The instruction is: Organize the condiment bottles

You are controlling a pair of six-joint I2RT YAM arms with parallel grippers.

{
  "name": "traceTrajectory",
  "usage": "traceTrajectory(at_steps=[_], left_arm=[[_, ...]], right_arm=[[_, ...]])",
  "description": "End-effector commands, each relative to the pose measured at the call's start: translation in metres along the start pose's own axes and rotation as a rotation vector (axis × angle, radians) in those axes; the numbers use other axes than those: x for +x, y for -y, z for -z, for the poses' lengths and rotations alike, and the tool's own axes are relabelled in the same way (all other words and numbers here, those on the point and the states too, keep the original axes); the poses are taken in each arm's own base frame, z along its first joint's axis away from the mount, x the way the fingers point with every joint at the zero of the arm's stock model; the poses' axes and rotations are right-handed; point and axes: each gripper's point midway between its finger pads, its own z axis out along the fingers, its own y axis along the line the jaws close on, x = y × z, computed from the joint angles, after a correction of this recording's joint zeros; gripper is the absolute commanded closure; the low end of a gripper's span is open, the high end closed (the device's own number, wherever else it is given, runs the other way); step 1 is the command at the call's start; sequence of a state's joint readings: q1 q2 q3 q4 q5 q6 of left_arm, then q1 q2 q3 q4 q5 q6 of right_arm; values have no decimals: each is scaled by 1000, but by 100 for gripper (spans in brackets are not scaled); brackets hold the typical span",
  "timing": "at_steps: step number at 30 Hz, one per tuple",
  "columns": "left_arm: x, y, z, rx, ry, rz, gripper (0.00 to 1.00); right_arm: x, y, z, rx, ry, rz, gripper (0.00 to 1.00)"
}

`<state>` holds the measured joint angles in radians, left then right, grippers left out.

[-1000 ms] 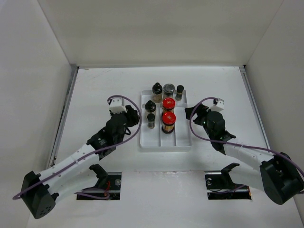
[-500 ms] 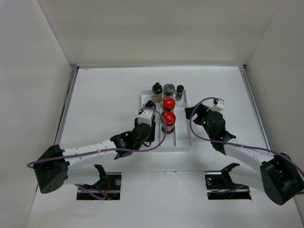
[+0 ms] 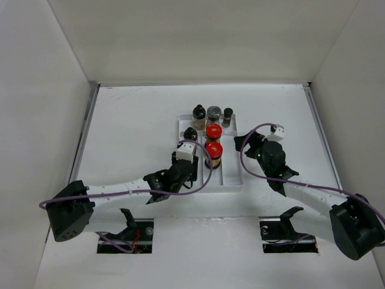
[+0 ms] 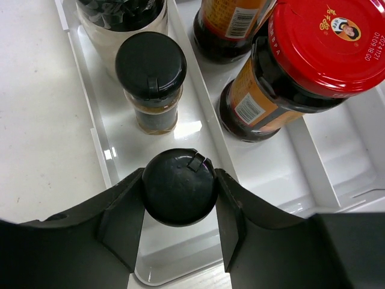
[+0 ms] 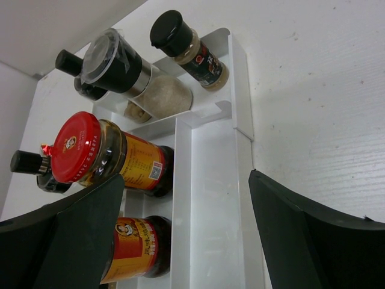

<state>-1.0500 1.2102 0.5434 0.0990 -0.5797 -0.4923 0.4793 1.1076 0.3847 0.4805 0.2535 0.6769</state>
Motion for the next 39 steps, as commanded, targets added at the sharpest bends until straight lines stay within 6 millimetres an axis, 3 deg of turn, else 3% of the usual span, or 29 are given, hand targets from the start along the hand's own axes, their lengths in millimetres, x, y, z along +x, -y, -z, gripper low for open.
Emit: traceTrajectory(at_steps=[1,6,11,15,21,27,30,31,34,35,37,39], left_arm=[[-7,3,-1,8,43,15,55],[-10,3,2,14,53,12,40],[-28,-4,12,-15,109,4,0],[-45,-11,23,-18,168,-9,0],[-75,-49,44,-125,323,23,0],[-109,-92,68,-131,542,320,0],[-106,-121,59,-192,553,428,0],[-103,-130,53,-209,534,456,0],[-93,-165,31,-311,454,594,0],[-89,-177,26,-353,432,649,0],[-87,-195,17,-407,399,704,0],[-88,-197,8,-411,369,699,0]], right_arm=[[-26,-25,0,-70,76,-17,8],[-27,-25,0,-70,79,-17,7],[-27,-25,0,-71,80,-17,7],[-28,-25,1,-69,82,-17,6],[-30,-25,3,-70,91,-19,5],[-32,-21,2,-49,104,-18,6],[-35,-13,1,-6,124,-17,17],[-36,-12,1,3,125,-16,25],[-37,-13,2,8,126,-20,73],[-37,-13,2,10,124,-23,81],[-37,-13,2,13,120,-32,89],[-36,-14,0,21,111,-55,91]])
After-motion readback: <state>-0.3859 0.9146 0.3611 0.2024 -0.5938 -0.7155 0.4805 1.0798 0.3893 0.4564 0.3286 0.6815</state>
